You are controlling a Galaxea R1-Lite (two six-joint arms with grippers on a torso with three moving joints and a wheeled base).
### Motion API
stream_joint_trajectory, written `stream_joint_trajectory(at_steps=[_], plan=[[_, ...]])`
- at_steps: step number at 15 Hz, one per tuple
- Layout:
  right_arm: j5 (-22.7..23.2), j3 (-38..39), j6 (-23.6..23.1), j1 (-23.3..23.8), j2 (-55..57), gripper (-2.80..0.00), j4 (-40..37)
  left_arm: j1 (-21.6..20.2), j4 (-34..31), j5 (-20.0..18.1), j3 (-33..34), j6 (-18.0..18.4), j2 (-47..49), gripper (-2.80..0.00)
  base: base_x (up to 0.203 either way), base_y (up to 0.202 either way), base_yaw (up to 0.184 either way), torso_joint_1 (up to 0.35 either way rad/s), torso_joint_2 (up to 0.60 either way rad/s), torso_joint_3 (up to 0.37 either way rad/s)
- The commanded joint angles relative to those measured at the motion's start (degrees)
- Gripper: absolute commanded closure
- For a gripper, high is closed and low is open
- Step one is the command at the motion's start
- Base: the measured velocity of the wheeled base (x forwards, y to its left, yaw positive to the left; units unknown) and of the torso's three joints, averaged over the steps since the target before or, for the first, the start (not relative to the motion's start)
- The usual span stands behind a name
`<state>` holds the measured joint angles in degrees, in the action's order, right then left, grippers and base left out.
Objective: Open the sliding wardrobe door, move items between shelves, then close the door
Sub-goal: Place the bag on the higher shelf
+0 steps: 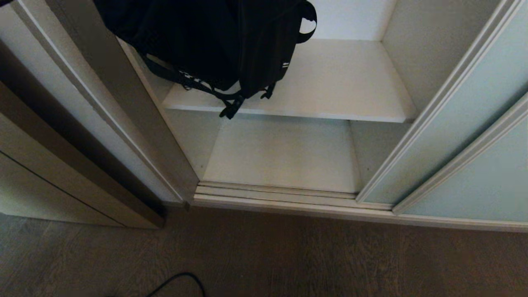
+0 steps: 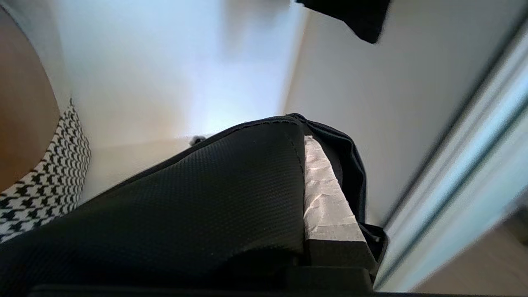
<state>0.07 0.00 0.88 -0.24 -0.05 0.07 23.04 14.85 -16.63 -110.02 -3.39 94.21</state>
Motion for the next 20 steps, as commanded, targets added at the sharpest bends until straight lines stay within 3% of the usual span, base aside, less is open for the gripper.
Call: stream_joint_trajectory(at_steps=[1, 4, 13, 20], plan=[[0.02, 0.00, 0.00, -0.02, -0.21, 0.00, 0.01, 0.86, 3.10, 0.87, -0.53, -0.01, 3.64, 0.00, 0.000, 0.000, 0.000, 0.000, 0.00, 0.000], [0.02, 0.00, 0.01, -0.02, -0.21, 0.00, 0.01, 2.25, 8.90, 1.14, -0.55, 0.96, 5.87, 0.00, 0.000, 0.000, 0.000, 0.000, 0.00, 0.000], [0.02, 0.00, 0.00, -0.02, -0.21, 0.00, 0.01, 2.80, 9.70, 0.72, -0.90, 2.60, 6.78, 0.00, 0.000, 0.000, 0.000, 0.000, 0.00, 0.000], [0.02, 0.00, 0.00, -0.02, -0.21, 0.00, 0.01, 4.47, 11.31, 1.05, -0.90, 2.66, 7.30, 0.00, 0.172, -0.154, 0.004, 0.004, 0.00, 0.001]])
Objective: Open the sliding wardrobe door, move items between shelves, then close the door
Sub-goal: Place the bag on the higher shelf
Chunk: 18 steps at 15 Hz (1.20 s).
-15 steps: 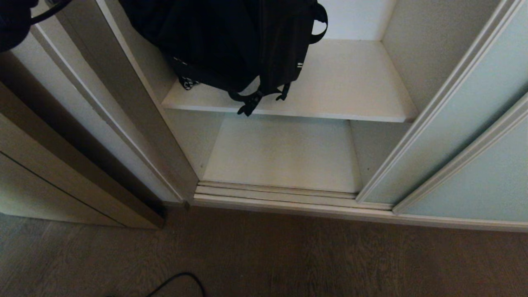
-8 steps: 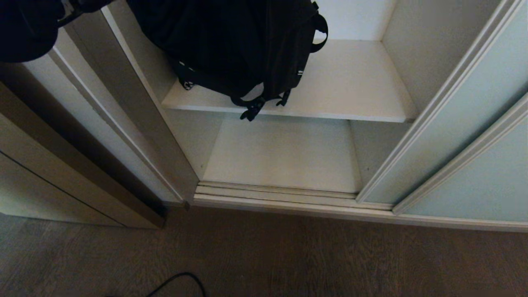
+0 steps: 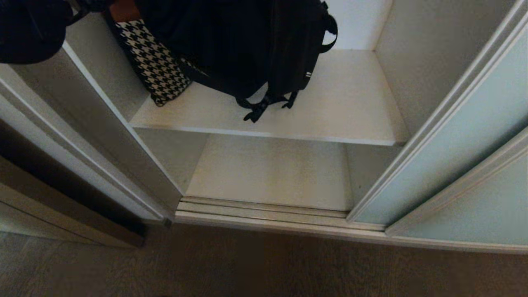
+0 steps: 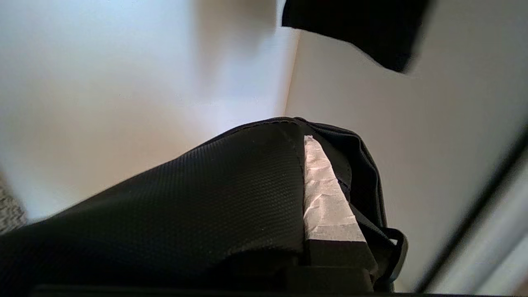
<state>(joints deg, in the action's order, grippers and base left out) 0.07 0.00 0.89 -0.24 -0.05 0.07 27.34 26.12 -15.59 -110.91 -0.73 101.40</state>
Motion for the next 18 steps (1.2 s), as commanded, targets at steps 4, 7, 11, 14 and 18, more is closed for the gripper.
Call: stream_joint_trajectory(at_steps=[4, 7, 11, 14, 18], plan=[[0.01, 0.00, -0.01, -0.02, -0.21, 0.00, 0.01, 0.03, -0.06, 0.32, -0.10, -0.24, 0.65, 0.00, 0.129, -0.137, 0.002, 0.005, 0.00, -0.001], [0.01, 0.00, -0.01, -0.02, -0.21, 0.00, 0.01, -0.60, -0.23, 2.97, -0.10, 0.23, 1.28, 0.00, 0.000, 0.000, 0.000, 0.000, 0.00, 0.000], [0.01, 0.00, 0.07, -0.02, -0.21, 0.00, 0.01, -1.24, 0.10, 12.64, -0.27, 4.71, 2.94, 0.00, 0.000, 0.000, 0.000, 0.000, 0.00, 0.000], [0.01, 0.00, -0.01, -0.02, -0.21, 0.00, 0.01, -3.14, 3.08, 13.89, -0.27, 3.57, 4.04, 0.00, 0.000, 0.000, 0.000, 0.000, 0.00, 0.000], [0.01, 0.00, -0.01, -0.02, -0.21, 0.00, 0.01, -4.66, 7.97, 15.89, -0.27, 0.36, 6.18, 0.00, 0.000, 0.000, 0.000, 0.000, 0.00, 0.000]])
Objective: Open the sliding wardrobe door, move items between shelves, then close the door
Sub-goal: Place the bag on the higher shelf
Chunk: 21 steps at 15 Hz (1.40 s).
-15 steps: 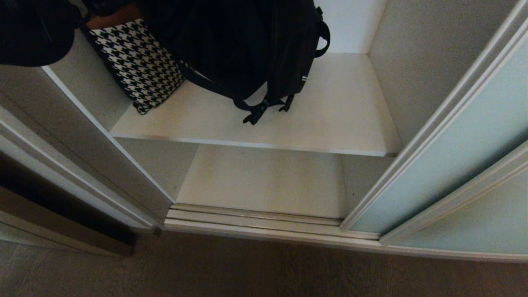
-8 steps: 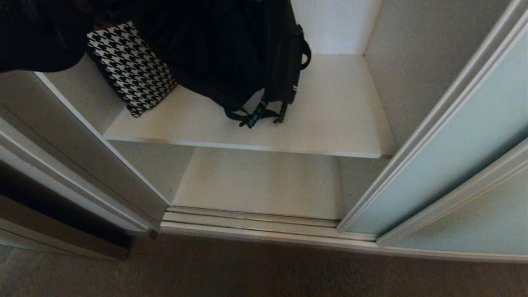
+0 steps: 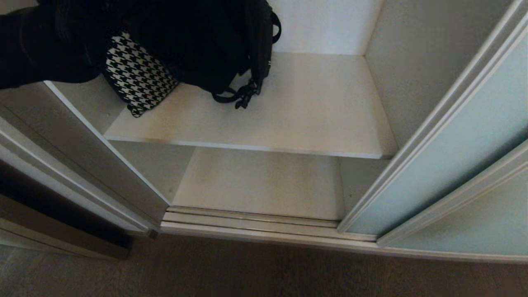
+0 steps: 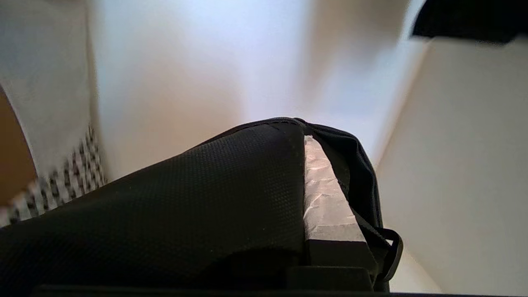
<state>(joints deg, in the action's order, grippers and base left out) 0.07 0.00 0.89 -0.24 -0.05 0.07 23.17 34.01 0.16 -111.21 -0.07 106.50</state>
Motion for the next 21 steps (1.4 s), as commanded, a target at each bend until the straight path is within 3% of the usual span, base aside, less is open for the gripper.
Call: stream_joint_trajectory(at_steps=[1, 5, 6, 7, 14, 17, 19, 21], plan=[[0.01, 0.00, -0.01, -0.02, -0.21, 0.00, 0.01, -0.71, 0.26, 0.48, 0.11, -1.10, 1.53, 0.00, 0.000, 0.000, 0.000, 0.000, 0.00, 0.000], [0.01, 0.00, -0.01, -0.02, -0.21, 0.00, 0.01, -1.38, 1.19, 2.30, 0.03, -3.40, 3.52, 0.00, 0.000, 0.000, 0.000, 0.000, 0.00, 0.000], [0.01, 0.00, -0.01, -0.02, -0.21, 0.00, 0.01, -1.71, 1.32, 2.30, 0.07, -3.48, 3.74, -2.20, 0.000, 0.000, 0.000, 0.000, 0.00, 0.000], [0.01, 0.00, 0.07, -0.02, -0.21, 0.00, 0.01, -2.56, 1.28, 2.23, 0.04, -4.11, 3.96, -2.80, 0.000, 0.000, 0.000, 0.000, 0.00, 0.000], [0.01, 0.00, -0.01, -0.02, -0.21, 0.00, 0.01, -6.87, 0.76, 0.89, 0.03, -10.35, 7.21, -2.80, 0.000, 0.000, 0.000, 0.000, 0.00, 0.000], [0.01, 0.00, -0.01, -0.02, -0.21, 0.00, 0.01, -8.96, 3.15, -0.12, -0.05, -9.80, 6.63, -2.80, 0.000, 0.000, 0.000, 0.000, 0.00, 0.000], [0.01, 0.00, -0.01, -0.02, -0.21, 0.00, 0.01, -11.37, 7.42, -5.55, -0.05, -9.06, 6.69, -2.80, 0.000, 0.000, 0.000, 0.000, 0.00, 0.000], [0.01, 0.00, -0.01, -0.02, -0.21, 0.00, 0.01, -12.71, 8.53, -6.04, -0.05, -8.19, 6.53, -2.80, 0.000, 0.000, 0.000, 0.000, 0.00, 0.000]])
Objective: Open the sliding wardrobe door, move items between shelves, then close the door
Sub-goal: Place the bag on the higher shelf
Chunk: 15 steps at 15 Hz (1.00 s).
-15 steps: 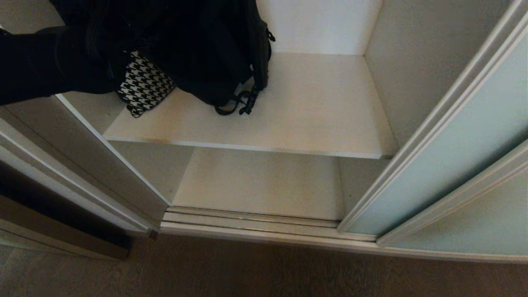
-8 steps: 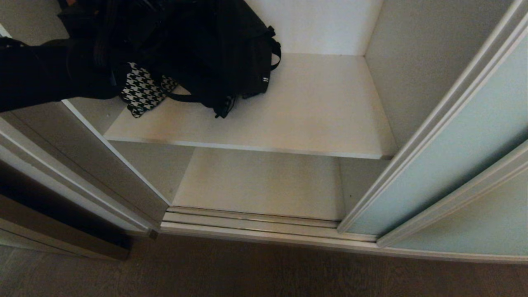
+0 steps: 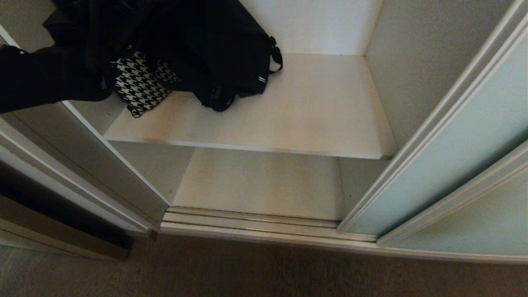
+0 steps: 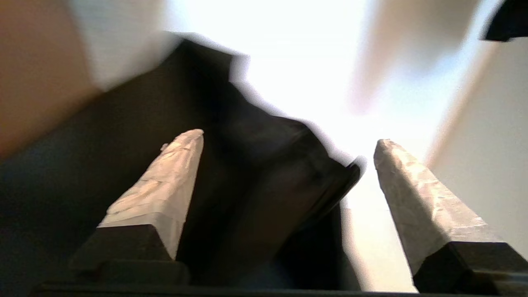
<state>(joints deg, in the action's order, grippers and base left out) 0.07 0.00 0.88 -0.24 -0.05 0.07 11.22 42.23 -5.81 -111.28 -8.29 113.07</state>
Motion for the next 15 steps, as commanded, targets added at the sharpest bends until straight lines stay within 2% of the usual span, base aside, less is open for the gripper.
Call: stream_joint_trajectory(at_steps=[1, 6, 9, 13, 14, 15], plan=[[0.01, 0.00, 0.00, -0.02, -0.21, 0.00, 0.01, -0.95, 0.31, -0.43, 0.01, 0.15, -0.38, -2.80, 0.000, 0.000, 0.000, 0.000, 0.00, 0.000], [0.01, 0.00, 0.00, -0.02, -0.21, 0.00, 0.01, -0.60, 5.07, -0.51, 0.09, 3.84, -1.71, -2.80, 0.000, 0.000, 0.000, 0.000, 0.00, 0.000], [0.01, 0.00, 0.01, -0.02, -0.21, 0.00, 0.01, 1.87, 3.62, 0.18, 0.21, 3.54, -4.97, -2.80, 0.000, 0.000, 0.000, 0.000, 0.00, 0.000], [0.01, 0.00, 0.00, -0.02, -0.21, 0.00, 0.01, 2.22, -15.80, -0.01, 0.20, 2.82, -9.27, -2.80, 0.000, 0.000, 0.000, 0.000, 0.00, 0.000], [0.01, 0.00, 0.00, -0.02, -0.21, 0.00, 0.01, 2.22, -18.73, 0.21, 0.22, 3.00, -10.18, -2.80, 0.000, 0.000, 0.000, 0.000, 0.00, 0.000], [0.01, 0.00, 0.00, -0.02, -0.21, 0.00, 0.01, 2.23, -20.45, 0.28, 0.29, 3.01, -10.77, -0.54, 0.000, 0.000, 0.000, 0.000, 0.00, 0.000]])
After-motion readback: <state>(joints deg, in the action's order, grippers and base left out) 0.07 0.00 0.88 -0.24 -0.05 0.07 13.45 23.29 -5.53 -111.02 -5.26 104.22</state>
